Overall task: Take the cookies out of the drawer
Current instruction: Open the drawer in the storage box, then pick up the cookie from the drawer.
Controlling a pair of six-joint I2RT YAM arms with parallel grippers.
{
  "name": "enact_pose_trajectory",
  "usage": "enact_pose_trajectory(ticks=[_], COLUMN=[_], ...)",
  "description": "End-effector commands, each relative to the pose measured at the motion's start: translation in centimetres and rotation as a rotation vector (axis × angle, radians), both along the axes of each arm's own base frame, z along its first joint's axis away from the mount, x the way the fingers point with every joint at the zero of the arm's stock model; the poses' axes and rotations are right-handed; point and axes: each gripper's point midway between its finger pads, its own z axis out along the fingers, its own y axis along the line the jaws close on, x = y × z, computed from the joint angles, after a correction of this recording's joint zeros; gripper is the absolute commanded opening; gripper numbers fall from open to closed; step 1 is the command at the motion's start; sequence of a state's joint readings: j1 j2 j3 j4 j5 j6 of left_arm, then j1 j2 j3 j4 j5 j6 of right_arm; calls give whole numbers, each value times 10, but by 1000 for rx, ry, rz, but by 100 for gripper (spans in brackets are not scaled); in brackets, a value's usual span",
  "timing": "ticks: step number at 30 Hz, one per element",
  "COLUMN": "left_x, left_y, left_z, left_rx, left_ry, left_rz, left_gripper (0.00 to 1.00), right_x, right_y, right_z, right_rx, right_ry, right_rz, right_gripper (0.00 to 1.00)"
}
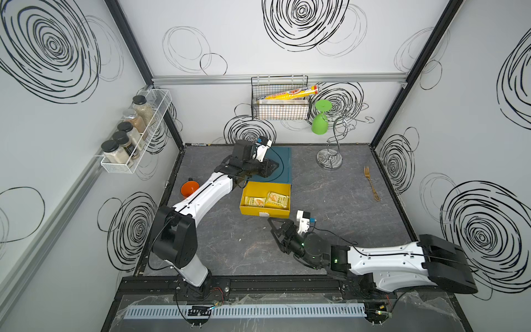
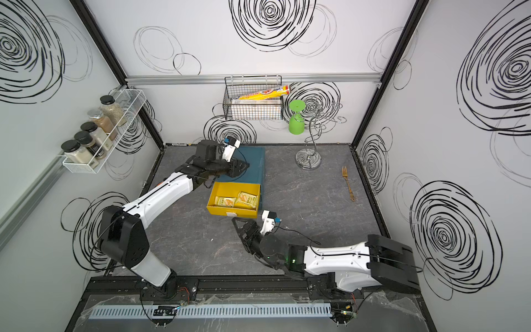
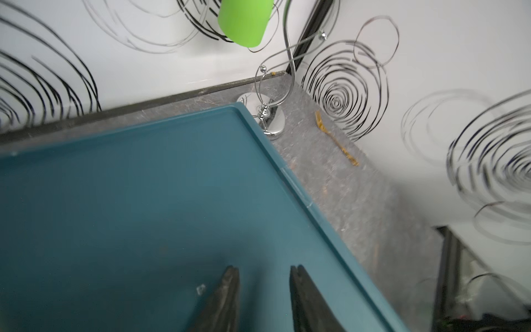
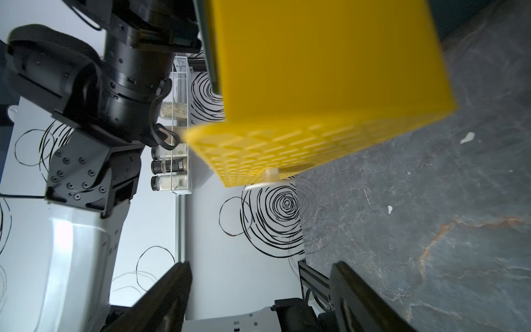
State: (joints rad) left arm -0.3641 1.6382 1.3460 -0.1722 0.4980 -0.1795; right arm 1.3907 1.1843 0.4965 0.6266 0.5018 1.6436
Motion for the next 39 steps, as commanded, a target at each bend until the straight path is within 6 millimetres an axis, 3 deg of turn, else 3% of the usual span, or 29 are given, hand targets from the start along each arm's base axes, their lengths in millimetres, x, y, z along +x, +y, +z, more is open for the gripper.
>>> enact_pose_trajectory(ticks=[1,5,10,11,15,20,22,25,29,39], left_x=[-7,-4,-5,-7,-13,-16,-17,-16,-11,2], left_y=[20,35,49,50,55,58,58,58,61,58], left_z=[11,58,85,88,90,83,81,77,71,53], left_rx=[-46,-114,-162,-169,-173,-170,-172,-175,-145,-135], left_ry=[97,23,-19,-27,-45,-44,-48,-42,-31,3], left_rz=[44,70,83,86,97,112,113,114,125,133], left_gripper=[49,58,61,61,61,61,61,61,61,60], right_x=[-2,10,40,46,82,114,116,119,122,103], right_y=[-28,-64,-93,-92,-75,-29,-9,7,6,4], right_z=[-2,49,110,124,143,139,133,134,128,67], right_rx=[-243,-464,-790,-856,-1138,-1442,-1468,-1474,-1472,-1430], right_ry=[-132,-344,-617,-697,-815,-935,-1018,-1131,-1177,-1085], right_rz=[8,-16,24,58,263,545,679,762,826,1027], right_gripper=[81,82,92,94,100,100,100,100,90,80])
